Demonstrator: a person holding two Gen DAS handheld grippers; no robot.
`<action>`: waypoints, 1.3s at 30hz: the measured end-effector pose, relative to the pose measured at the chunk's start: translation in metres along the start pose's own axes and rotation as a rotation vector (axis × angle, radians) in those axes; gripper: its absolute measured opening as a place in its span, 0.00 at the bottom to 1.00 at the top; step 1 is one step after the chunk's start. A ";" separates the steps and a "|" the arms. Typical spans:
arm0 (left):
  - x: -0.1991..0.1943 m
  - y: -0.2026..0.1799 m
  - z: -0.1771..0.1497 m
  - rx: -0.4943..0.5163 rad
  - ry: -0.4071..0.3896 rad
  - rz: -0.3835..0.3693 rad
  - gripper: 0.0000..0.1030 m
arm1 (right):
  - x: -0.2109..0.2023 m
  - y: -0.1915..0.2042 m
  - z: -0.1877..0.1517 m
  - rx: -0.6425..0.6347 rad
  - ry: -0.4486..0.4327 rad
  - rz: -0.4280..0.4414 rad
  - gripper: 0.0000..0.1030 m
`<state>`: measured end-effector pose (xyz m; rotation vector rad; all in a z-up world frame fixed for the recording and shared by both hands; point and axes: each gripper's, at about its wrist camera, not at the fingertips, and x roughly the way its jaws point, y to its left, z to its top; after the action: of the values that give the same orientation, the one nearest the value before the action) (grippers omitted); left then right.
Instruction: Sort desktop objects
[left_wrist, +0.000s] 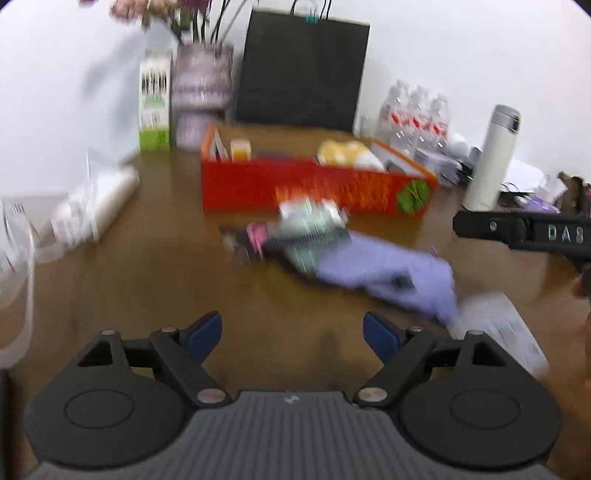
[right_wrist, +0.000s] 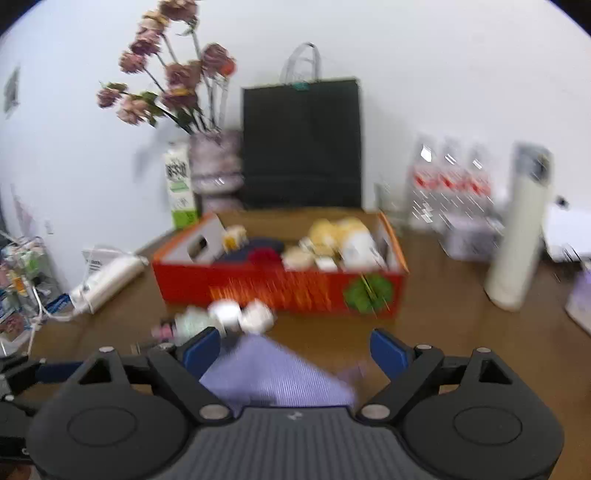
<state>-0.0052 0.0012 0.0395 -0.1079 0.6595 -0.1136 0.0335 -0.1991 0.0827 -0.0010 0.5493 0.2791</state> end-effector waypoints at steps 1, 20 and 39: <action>-0.001 0.001 -0.008 -0.003 0.017 -0.024 0.84 | -0.005 0.000 -0.009 0.002 0.010 -0.001 0.85; -0.004 -0.005 -0.027 0.035 -0.001 -0.003 0.90 | -0.003 0.021 -0.080 -0.034 0.152 -0.018 0.70; -0.001 -0.006 -0.026 0.049 0.008 0.004 0.90 | -0.018 -0.008 -0.066 0.023 0.072 -0.049 0.62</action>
<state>-0.0227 -0.0063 0.0208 -0.0588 0.6648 -0.1266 -0.0134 -0.2164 0.0351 -0.0025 0.6227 0.2258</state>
